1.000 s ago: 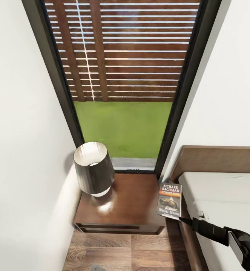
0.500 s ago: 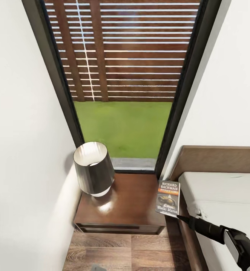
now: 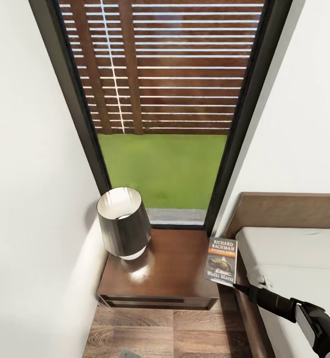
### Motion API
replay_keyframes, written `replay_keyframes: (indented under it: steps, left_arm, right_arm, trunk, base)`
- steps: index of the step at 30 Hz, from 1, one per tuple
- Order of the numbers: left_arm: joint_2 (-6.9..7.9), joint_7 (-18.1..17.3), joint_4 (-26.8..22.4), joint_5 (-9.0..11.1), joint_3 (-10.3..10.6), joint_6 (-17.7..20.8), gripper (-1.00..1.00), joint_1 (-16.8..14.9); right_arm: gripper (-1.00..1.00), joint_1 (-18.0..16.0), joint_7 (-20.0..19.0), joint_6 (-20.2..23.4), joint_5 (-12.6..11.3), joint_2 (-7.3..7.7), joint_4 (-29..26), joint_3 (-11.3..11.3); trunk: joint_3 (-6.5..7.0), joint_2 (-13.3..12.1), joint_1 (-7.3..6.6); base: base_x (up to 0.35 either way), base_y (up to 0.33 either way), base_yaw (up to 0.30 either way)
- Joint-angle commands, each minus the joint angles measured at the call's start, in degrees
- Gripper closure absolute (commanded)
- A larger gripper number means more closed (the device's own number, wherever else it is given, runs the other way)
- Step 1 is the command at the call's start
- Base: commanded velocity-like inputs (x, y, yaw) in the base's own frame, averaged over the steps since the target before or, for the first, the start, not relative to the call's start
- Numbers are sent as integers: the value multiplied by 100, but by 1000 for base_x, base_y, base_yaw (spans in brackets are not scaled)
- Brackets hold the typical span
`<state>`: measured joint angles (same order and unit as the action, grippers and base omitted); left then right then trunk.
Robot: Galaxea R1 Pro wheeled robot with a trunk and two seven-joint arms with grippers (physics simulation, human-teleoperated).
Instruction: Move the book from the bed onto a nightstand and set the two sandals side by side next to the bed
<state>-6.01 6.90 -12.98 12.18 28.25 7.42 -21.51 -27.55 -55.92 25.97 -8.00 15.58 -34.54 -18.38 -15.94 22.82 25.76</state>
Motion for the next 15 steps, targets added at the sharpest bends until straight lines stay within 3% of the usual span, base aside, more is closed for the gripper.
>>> replay_keyframes:
  steps: [1, 15]
  left_arm:
    - [3, 40, -12, 63, 47, 34, -100, -3]
    - [38, 73, -10, 91, 3, 37, -100, -2]
  right_arm:
    - [100, -4, -4, 42, -28, 0, 4, -5]
    - [100, -4, 32, 39, 10, -12, 42, 38]
  trunk:
    - [-10, 10, 3]
    - [-10, 10, 3]
  base:
    - [0, 0, 0]
    - [0, 0, 0]
